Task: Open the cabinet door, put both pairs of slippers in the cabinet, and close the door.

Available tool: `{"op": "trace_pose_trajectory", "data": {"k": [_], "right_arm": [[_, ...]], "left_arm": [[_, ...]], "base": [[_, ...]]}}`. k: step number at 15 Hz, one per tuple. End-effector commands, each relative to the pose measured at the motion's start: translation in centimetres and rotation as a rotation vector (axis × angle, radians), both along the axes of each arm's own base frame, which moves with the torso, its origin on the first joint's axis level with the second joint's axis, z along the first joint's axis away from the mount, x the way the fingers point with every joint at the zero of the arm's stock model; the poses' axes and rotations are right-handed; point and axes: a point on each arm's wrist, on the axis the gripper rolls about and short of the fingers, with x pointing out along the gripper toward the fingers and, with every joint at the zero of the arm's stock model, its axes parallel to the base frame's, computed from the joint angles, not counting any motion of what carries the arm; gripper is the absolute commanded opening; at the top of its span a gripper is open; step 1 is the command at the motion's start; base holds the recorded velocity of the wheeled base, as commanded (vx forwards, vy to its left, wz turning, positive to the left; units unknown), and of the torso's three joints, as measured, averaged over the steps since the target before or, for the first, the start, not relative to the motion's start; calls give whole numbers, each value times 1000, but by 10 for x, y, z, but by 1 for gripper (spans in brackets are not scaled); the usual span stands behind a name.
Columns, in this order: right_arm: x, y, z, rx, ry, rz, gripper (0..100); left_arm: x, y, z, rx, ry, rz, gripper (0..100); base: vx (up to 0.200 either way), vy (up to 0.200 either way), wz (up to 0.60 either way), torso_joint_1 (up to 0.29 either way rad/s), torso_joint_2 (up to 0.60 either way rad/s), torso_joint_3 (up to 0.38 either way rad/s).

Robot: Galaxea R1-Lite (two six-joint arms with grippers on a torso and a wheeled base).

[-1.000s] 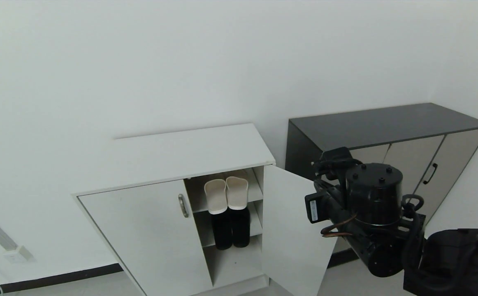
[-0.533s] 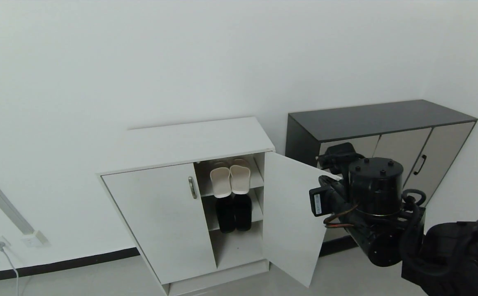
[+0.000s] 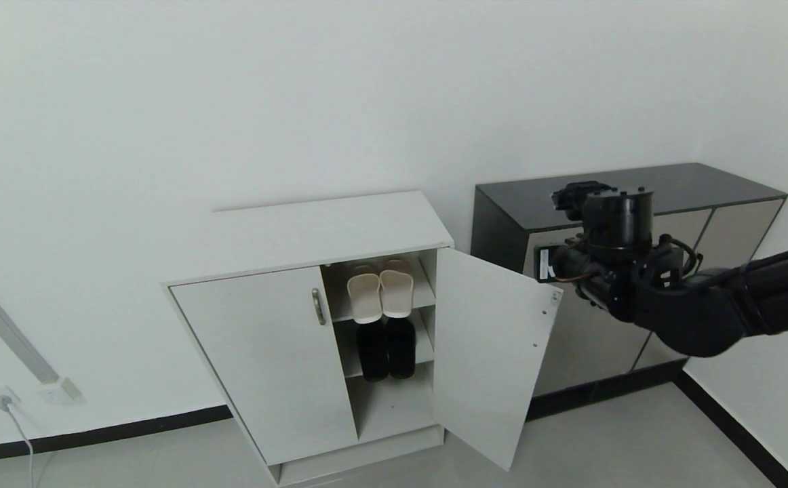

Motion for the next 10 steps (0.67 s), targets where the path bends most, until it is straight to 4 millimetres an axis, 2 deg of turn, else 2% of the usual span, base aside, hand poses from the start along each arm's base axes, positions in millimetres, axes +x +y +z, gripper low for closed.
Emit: {"op": "trace_pose_trajectory", "data": {"k": [1,6,10], "right_arm": [[34,-8,9,53,36,-18,0],[67,-16,-1,58,88,-50,0],[88,-28,-32,57,146,-73,0]], "left_arm": [[0,0,0,0,0,1,0],[0,0,0,0,0,3,0],[0,0,0,0,0,3,0]], "base": [[0,0,0,0,0,0],[0,0,0,0,0,0],[0,0,0,0,0,0]]}}
